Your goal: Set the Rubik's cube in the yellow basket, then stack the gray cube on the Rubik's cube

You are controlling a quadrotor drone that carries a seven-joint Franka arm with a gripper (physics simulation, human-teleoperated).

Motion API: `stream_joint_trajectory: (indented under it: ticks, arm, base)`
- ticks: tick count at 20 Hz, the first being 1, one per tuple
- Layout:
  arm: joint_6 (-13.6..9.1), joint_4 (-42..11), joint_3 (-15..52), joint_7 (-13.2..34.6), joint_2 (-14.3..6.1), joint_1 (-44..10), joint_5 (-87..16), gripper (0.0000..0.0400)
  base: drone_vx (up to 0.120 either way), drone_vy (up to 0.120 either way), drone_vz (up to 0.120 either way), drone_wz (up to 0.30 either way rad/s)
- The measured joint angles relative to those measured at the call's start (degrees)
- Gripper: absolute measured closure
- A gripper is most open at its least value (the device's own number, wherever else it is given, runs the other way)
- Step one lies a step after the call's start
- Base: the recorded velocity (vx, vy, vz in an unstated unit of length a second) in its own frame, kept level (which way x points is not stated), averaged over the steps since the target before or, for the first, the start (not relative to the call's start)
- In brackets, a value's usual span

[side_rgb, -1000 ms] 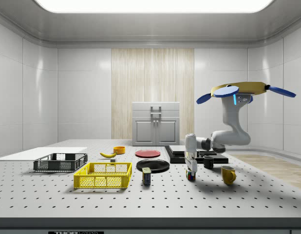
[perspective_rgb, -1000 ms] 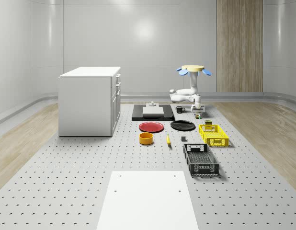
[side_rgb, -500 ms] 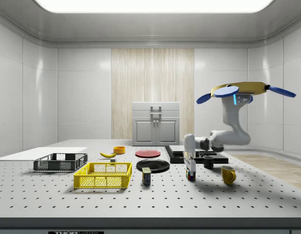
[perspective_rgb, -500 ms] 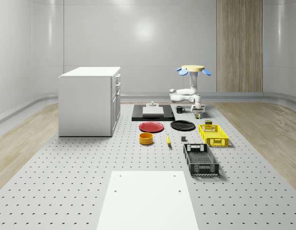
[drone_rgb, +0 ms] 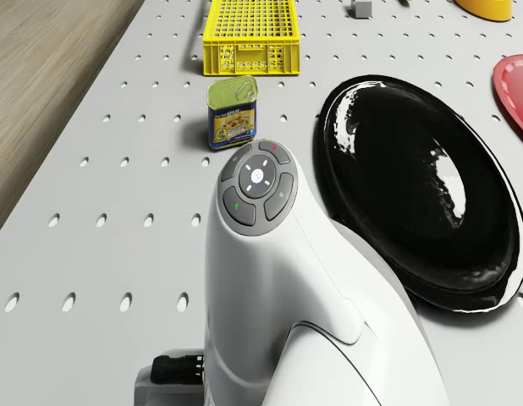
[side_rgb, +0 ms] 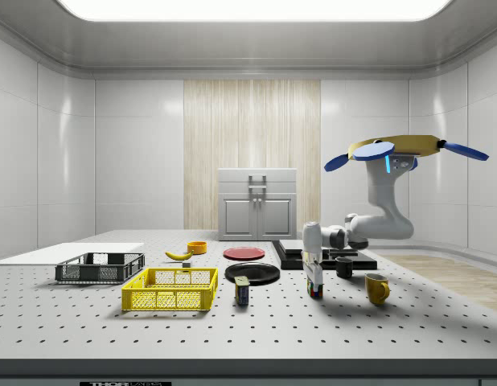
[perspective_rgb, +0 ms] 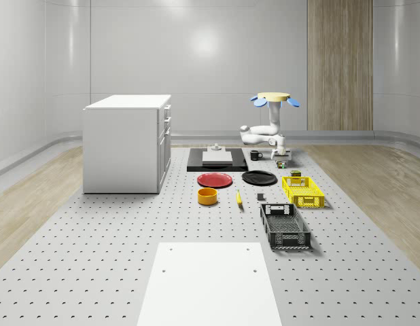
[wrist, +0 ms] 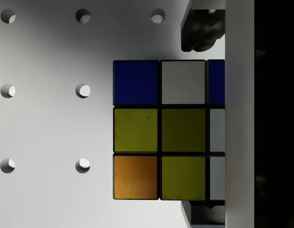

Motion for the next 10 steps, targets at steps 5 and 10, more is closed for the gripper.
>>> stream_joint_trajectory:
  ticks: [5,10]
  arm:
    - [1.0,0.14,-0.22,-0.79,-0.95,0.7,0.07,0.0]
    - [1.79,-0.24,-0.38,-1.01,-1.83,1.33,0.2,0.0]
  base:
    - [0.0,0.0,0.0,0.0]
    - [0.0,0.0,0.0,0.0]
